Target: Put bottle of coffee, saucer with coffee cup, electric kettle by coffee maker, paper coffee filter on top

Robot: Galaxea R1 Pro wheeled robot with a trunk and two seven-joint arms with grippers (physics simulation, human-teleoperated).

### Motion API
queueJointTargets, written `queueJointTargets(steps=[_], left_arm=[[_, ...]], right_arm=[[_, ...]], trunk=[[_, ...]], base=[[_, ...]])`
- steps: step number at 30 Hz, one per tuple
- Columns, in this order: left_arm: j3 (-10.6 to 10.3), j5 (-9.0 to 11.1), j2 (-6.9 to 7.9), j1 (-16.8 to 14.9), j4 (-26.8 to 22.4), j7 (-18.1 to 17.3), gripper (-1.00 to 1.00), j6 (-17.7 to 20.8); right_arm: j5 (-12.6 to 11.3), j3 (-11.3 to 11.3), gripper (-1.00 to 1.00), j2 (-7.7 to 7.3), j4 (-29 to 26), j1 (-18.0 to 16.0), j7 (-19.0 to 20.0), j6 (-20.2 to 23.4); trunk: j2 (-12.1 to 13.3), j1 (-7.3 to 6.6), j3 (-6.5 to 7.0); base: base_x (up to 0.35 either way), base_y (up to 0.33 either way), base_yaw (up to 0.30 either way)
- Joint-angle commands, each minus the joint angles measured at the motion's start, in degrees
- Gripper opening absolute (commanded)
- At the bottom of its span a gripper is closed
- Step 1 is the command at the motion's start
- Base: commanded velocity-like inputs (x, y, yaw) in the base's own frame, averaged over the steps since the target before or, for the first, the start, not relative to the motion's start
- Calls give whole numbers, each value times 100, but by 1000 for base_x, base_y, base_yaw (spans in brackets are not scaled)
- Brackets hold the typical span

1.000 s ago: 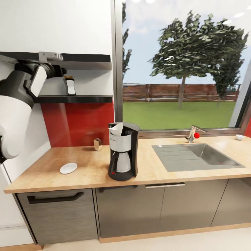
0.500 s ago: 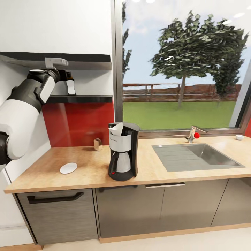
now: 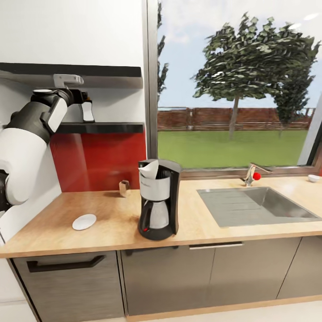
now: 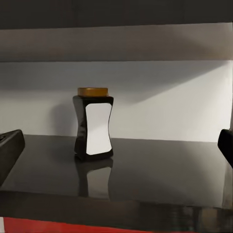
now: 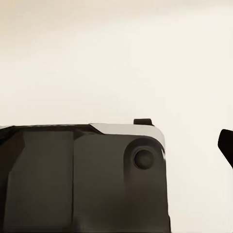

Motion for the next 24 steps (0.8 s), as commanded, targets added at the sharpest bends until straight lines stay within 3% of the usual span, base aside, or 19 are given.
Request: queueJointTargets(steps=[1, 7, 11, 18, 24], left_arm=[[-49, 61, 11, 0, -11, 47, 100, 27], [-50, 53, 16, 0, -11, 47, 100, 27], [-48, 64, 104, 7, -11, 41, 100, 27], [-44, 97, 166, 8, -8, 38, 100, 27], [-54, 100, 173, 12, 3, 38, 100, 27]], right_arm=[[-3, -9, 100, -3, 27, -2, -5, -15], [0, -4, 100, -23, 692, -2, -8, -13], [0, 8, 100, -175, 994, -2, -8, -12], [-1, 4, 100, -181, 1044, -2, -1, -6], [-1, 9, 100, -160, 1045, -2, 3, -5]], trunk=[[-3, 5, -2], [-3, 5, -2], [-3, 5, -2], [-3, 5, -2], [-3, 5, -2]], base=[[317, 97, 0], [322, 113, 0], [174, 60, 0], [137, 71, -10], [235, 194, -154]])
